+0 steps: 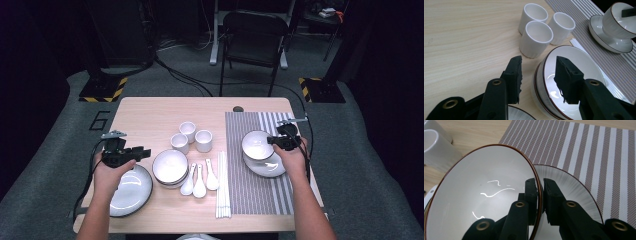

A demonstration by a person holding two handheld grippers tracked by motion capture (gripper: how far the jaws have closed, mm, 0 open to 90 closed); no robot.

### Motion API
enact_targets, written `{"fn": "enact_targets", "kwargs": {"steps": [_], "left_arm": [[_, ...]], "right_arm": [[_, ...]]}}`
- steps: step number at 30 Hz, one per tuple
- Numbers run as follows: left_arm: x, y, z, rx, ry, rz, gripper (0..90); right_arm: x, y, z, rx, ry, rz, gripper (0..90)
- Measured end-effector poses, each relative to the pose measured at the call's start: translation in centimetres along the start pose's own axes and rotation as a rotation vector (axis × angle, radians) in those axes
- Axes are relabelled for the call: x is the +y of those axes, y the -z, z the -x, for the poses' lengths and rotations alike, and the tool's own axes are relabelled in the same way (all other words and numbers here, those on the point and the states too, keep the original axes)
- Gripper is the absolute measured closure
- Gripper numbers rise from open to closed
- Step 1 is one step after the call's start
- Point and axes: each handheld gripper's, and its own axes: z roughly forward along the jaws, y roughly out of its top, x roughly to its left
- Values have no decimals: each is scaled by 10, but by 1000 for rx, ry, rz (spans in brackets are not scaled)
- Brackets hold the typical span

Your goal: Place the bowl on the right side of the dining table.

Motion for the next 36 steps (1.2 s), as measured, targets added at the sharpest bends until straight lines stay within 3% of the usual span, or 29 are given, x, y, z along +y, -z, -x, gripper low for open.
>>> {"fn": "enact_targets", "kwargs": {"steps": [36], "left_arm": [[-1,2,-4,0,10,-5,568]], "right_arm": [[-14,-9,18,-46,-50,-33,816]]}}
